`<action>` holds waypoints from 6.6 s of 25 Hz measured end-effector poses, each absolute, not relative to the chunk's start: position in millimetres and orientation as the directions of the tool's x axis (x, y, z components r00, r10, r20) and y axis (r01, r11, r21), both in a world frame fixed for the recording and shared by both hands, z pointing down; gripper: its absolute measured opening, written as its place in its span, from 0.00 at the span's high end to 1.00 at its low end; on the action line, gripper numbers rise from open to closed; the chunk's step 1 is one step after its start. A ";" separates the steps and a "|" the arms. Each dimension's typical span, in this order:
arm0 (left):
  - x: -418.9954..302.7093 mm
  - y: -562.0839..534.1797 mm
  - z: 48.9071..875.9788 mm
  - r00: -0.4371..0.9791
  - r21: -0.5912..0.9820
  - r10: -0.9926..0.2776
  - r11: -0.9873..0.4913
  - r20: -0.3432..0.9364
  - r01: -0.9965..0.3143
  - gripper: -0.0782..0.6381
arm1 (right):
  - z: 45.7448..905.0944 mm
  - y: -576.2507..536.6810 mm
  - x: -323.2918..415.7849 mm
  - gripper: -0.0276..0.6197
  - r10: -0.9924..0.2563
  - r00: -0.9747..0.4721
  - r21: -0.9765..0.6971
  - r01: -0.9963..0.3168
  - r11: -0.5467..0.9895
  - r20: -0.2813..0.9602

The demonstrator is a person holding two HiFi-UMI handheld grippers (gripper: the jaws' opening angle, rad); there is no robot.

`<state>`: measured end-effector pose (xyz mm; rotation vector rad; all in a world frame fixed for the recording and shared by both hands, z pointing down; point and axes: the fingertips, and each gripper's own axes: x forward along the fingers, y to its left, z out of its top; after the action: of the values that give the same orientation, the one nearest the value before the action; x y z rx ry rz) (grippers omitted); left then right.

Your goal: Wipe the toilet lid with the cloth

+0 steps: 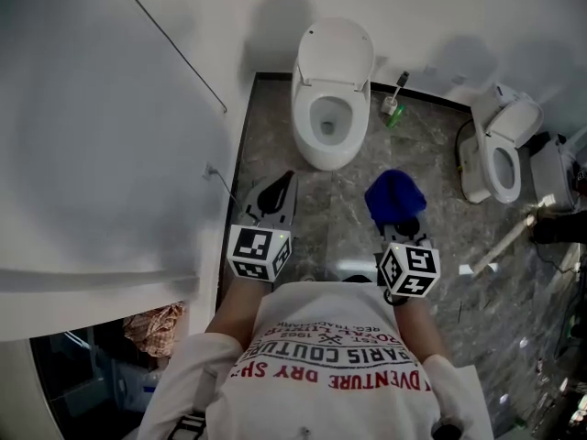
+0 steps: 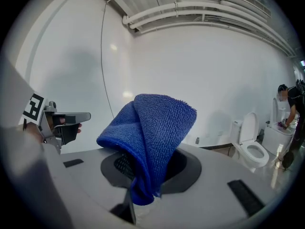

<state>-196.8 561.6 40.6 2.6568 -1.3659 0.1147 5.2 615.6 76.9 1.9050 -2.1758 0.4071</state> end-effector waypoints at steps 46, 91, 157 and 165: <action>-125.6 95.9 144.3 0.395 0.173 -0.849 -0.356 0.350 -0.918 0.88 | 176.4 99.5 98.0 0.82 -0.812 -0.312 -0.172 -0.950 0.261 0.493; -126.9 -212.0 312.9 0.512 0.213 -0.751 -0.466 0.418 -0.858 0.88 | 351.3 -261.4 -24.2 0.82 -0.788 -0.391 -0.197 -0.920 0.338 0.476; -167.5 -162.8 447.8 0.340 0.259 -0.823 -0.243 0.455 -0.935 0.88 | 457.2 -241.8 -78.8 0.82 -0.754 -0.542 -0.259 -0.840 0.476 0.371; -156.5 -155.4 453.4 0.384 0.262 -0.797 -0.291 0.465 -0.920 0.88 | 459.8 -256.2 -58.2 0.82 -0.780 -0.499 -0.241 -0.866 0.438 0.378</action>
<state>-156.5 -155.4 453.4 2.1620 -1.4734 0.3358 -58.2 -256.2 459.8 1.4415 -2.4790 0.6031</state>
